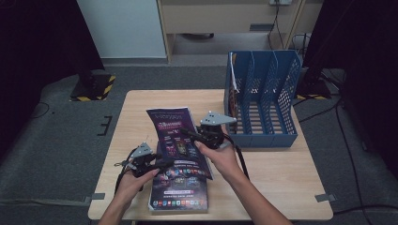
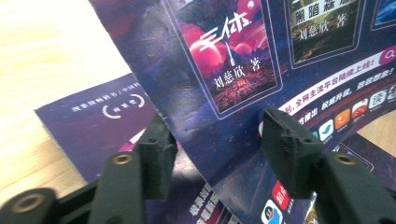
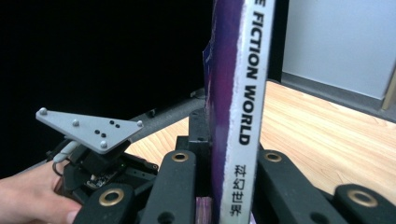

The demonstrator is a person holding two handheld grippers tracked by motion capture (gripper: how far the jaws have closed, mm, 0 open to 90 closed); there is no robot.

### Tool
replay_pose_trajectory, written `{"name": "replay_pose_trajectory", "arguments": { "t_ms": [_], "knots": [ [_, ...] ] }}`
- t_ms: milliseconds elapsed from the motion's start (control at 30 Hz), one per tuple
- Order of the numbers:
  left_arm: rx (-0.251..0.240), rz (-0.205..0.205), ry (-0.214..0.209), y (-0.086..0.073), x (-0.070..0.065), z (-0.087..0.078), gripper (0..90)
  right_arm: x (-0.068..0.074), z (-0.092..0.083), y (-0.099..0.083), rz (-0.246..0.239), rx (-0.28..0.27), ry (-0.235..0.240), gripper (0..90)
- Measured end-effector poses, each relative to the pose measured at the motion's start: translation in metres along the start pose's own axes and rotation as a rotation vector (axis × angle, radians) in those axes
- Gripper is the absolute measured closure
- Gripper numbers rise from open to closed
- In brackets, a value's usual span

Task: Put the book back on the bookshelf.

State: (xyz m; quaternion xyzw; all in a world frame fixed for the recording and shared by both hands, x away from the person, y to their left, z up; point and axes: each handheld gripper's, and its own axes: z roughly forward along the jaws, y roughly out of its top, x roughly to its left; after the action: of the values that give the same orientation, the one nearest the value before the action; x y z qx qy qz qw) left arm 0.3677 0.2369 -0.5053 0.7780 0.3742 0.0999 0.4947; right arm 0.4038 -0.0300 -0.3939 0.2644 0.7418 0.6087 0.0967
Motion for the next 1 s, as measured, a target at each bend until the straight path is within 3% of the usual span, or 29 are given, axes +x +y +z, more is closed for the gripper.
{"name": "replay_pose_trajectory", "arguments": {
  "t_ms": [167,400,600,1000],
  "knots": [
    [-0.006,0.012,0.01,0.004,0.002,-0.007,60.8,-0.001,-0.002,0.0,-0.004,-0.017,0.025,82.5],
    [-0.005,0.021,0.019,0.007,0.003,-0.013,71.6,-0.005,-0.005,-0.002,-0.011,-0.02,0.009,82.5],
    [-0.022,0.071,0.079,0.012,0.0,-0.019,74.2,-0.007,-0.009,-0.001,-0.021,-0.026,0.003,82.1],
    [-0.037,0.108,0.159,0.015,-0.002,-0.025,74.9,-0.002,-0.011,-0.002,-0.064,-0.033,0.023,81.9]
  ]
}}
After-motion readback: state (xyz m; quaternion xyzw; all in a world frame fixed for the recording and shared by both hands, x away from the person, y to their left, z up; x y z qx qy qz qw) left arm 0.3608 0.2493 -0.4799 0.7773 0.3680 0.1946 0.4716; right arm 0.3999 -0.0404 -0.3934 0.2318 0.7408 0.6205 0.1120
